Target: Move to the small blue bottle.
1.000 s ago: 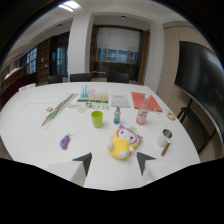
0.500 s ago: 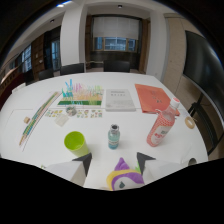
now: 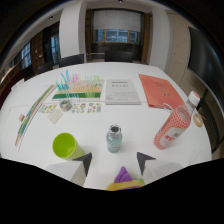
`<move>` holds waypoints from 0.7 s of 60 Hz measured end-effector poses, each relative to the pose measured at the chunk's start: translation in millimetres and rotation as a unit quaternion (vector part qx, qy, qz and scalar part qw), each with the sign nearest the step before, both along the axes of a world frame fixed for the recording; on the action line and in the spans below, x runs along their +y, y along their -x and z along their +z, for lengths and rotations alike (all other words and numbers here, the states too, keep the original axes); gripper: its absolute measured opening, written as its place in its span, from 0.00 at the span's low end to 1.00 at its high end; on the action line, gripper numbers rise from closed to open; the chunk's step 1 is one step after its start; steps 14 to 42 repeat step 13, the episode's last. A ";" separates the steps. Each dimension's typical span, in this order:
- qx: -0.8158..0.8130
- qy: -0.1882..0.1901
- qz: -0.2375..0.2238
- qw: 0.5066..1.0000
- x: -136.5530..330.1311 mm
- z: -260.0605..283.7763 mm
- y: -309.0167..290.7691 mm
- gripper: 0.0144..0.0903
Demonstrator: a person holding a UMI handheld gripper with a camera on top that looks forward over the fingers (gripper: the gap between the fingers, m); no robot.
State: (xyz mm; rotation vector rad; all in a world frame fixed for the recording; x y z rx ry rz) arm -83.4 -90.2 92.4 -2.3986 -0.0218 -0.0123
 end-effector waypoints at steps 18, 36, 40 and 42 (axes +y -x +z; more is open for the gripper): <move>-0.003 0.002 0.001 1.000 -1.4 -3.3 -1.9 0.94; -0.003 0.002 0.001 1.000 -1.4 -3.3 -1.9 0.94; -0.003 0.002 0.001 1.000 -1.4 -3.3 -1.9 0.94; -0.003 0.002 0.001 1.000 -1.4 -3.3 -1.9 0.94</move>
